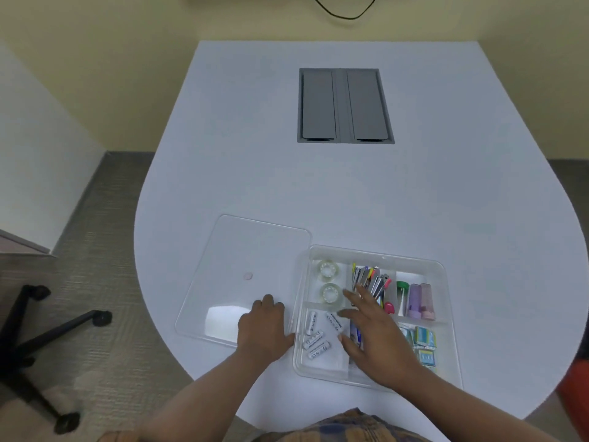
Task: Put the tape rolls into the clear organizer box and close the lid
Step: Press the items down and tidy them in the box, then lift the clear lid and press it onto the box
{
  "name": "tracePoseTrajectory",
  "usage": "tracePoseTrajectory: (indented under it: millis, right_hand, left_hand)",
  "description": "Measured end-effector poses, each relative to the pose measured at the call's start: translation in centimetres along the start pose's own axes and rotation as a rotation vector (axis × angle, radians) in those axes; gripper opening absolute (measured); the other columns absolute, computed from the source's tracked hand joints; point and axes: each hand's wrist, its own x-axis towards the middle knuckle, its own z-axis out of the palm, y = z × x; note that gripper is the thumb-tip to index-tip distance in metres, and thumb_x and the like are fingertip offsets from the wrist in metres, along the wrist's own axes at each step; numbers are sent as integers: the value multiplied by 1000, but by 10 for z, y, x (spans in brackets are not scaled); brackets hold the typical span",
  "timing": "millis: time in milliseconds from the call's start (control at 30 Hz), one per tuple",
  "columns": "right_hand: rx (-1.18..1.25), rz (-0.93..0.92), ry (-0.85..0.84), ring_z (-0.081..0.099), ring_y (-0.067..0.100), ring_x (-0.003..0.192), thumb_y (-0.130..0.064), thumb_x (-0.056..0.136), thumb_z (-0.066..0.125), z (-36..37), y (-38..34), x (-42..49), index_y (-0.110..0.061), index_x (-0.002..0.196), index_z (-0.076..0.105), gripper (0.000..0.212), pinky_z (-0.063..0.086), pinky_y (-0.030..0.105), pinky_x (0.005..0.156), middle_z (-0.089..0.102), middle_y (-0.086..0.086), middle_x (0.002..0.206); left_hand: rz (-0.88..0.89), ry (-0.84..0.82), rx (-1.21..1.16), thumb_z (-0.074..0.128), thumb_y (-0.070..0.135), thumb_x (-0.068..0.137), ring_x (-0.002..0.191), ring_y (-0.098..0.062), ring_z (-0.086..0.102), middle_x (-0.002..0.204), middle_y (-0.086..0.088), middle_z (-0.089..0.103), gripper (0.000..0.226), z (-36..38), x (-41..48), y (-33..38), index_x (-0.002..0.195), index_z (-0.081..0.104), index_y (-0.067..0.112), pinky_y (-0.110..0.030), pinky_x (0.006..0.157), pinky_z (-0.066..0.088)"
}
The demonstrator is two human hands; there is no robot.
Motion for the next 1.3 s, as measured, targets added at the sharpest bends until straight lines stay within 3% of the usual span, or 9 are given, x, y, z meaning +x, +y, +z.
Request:
tracePoseTrajectory:
  millis: [133,267,433,500,600,700,800,1100,1300]
  right_hand:
    - [32,-15,-32,17,13,147,-36,86,63,4,-12,1,-24,117,64,34,29,42,116,42,-3,150]
    - [10,-15,-78,10,9,147,-39,89,57,3,-18,3,-23,121,62,36,24,39,119,36,-3,154]
    - [-28,-18,-91,2,11,148,-39,89,57,1,-24,8,-23,124,59,38,16,33,118,29,-3,157]
    - [-24,-13,-99,0,10,148,-40,89,56,-1,-24,9,-24,125,58,39,17,34,119,28,-5,157]
    - [10,2,-98,2,10,148,-38,88,59,-5,-24,12,-24,123,59,38,22,42,119,30,-6,156]
    - [40,22,-95,3,7,148,-38,87,60,-9,-22,14,-27,123,59,37,25,43,117,31,-12,155]
    - [89,35,-75,5,4,147,-37,87,59,-15,-22,20,-29,123,59,37,24,39,118,32,-14,154]
    - [177,58,-13,21,2,143,-30,89,63,-44,-28,35,-30,125,56,37,14,13,111,27,-16,154]
    - [407,139,162,38,-5,129,-22,89,65,-83,-18,48,-57,135,30,67,35,30,106,27,-23,155]
  left_hand:
    - [-64,60,-74,53,52,85,111,-22,46,128,-3,41,49,7,-14,2,118,46,18,-35,69,52]
    - [-109,6,-93,49,30,92,131,-25,38,153,-7,29,43,8,-20,-1,130,40,14,-38,81,52]
    - [-141,-8,27,51,1,80,116,-30,53,153,-14,31,52,-8,-17,-9,129,37,13,-39,74,52]
    - [-155,92,59,55,0,77,109,-25,58,150,-9,38,59,-19,-18,-17,131,38,15,-39,76,51]
    - [-164,274,69,56,-1,76,101,-25,64,133,-10,58,59,-44,-20,-30,132,45,12,-46,101,42]
    - [-252,402,-146,54,-4,78,72,-33,67,98,-18,70,50,-79,-22,-39,126,56,11,-37,62,52]
    - [-301,539,-234,54,-2,81,64,-30,62,79,-8,67,43,-110,-23,-46,118,61,17,-31,53,45]
    - [-294,832,-389,46,-7,83,73,-32,62,84,-8,72,47,-179,-35,-44,117,66,19,-40,71,49]
    - [18,905,-412,50,-15,79,68,-29,64,77,-5,73,46,-224,-56,-32,104,72,16,-49,80,51]
